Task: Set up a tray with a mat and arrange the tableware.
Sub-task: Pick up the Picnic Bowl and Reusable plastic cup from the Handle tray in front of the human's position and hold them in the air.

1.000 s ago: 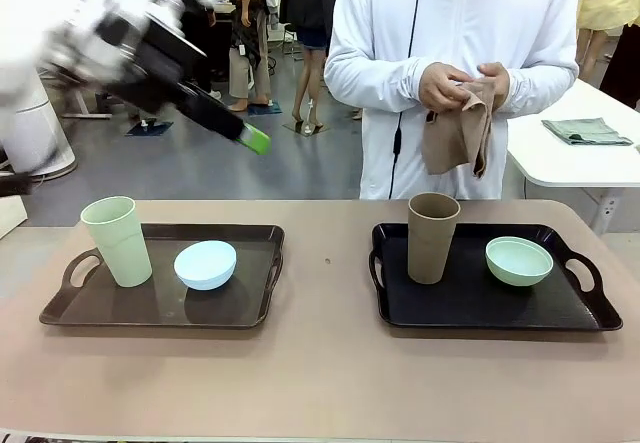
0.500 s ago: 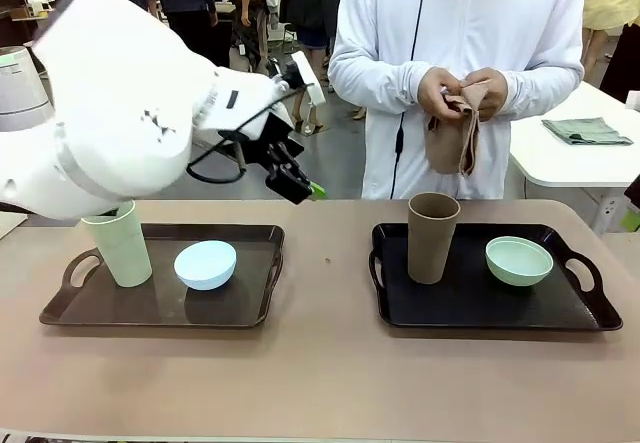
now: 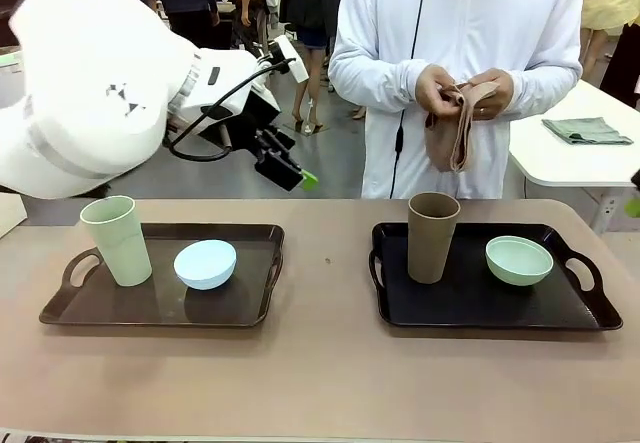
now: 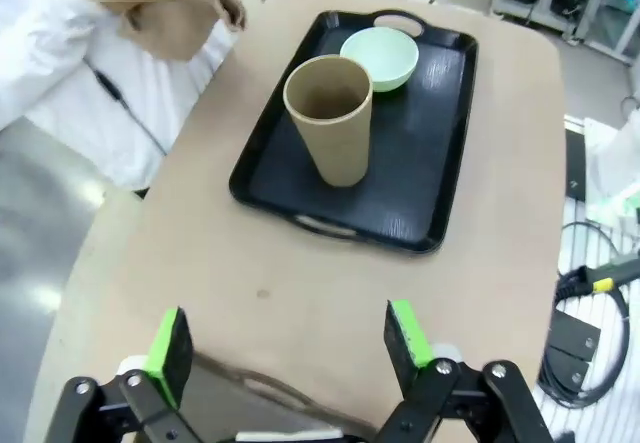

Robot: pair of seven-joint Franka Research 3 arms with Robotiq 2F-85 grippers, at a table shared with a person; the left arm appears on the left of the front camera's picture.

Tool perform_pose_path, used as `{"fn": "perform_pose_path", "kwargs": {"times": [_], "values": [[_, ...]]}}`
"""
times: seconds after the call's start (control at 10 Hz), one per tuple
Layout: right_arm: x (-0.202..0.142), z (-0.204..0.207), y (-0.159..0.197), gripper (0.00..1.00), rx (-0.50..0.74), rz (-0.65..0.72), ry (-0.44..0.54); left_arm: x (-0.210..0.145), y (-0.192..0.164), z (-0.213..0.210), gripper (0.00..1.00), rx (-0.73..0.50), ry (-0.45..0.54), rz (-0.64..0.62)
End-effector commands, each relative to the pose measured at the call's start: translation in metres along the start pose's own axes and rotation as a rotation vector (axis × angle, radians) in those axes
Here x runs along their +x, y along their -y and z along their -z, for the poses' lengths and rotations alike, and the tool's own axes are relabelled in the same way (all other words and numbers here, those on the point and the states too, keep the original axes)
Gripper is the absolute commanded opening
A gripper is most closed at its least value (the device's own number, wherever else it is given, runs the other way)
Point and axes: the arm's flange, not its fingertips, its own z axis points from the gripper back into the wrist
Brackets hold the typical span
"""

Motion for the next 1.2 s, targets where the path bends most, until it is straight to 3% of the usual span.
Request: {"fn": "perform_pose_path", "kwargs": {"times": [0.0,0.2,0.3,0.4,0.5,0.6,0.7,0.8,1.1], "values": [[0.043,0.031,-0.021,1.0,-0.118,0.014,-0.024,-0.008,-0.041,0.05,1.0,-0.126,0.12,0.015],[0.061,0.049,-0.039,1.0,-0.174,-0.005,-0.009,-0.005,-0.05,0.093,1.0,-0.224,0.195,0.075],[0.07,0.057,-0.047,1.0,-0.176,0.001,-0.005,0.005,-0.054,0.117,1.0,-0.335,0.13,0.117],[0.07,0.06,-0.05,1.0,-0.17,0.057,0.012,0.007,-0.046,0.123,1.0,-0.372,0.104,0.175],[0.062,0.056,-0.047,1.0,-0.142,-0.026,-0.004,0.013,-0.035,0.088,1.0,-0.214,0.159,0.08],[0.062,0.056,-0.047,1.0,-0.142,-0.026,-0.004,0.013,-0.035,0.088,1.0,-0.214,0.159,0.08],[0.067,0.062,-0.049,1.0,-0.146,-0.001,-0.002,0.008,-0.038,0.117,1.0,-0.315,0.144,0.108],[0.077,0.073,-0.041,1.0,-0.132,0.002,0.004,0.002,-0.047,0.136,1.0,-0.245,0.153,0.099],[0.092,0.11,-0.022,1.0,-0.093,0.028,-0.011,-0.022,-0.065,0.189,1.0,-0.279,0.133,0.024]]}}
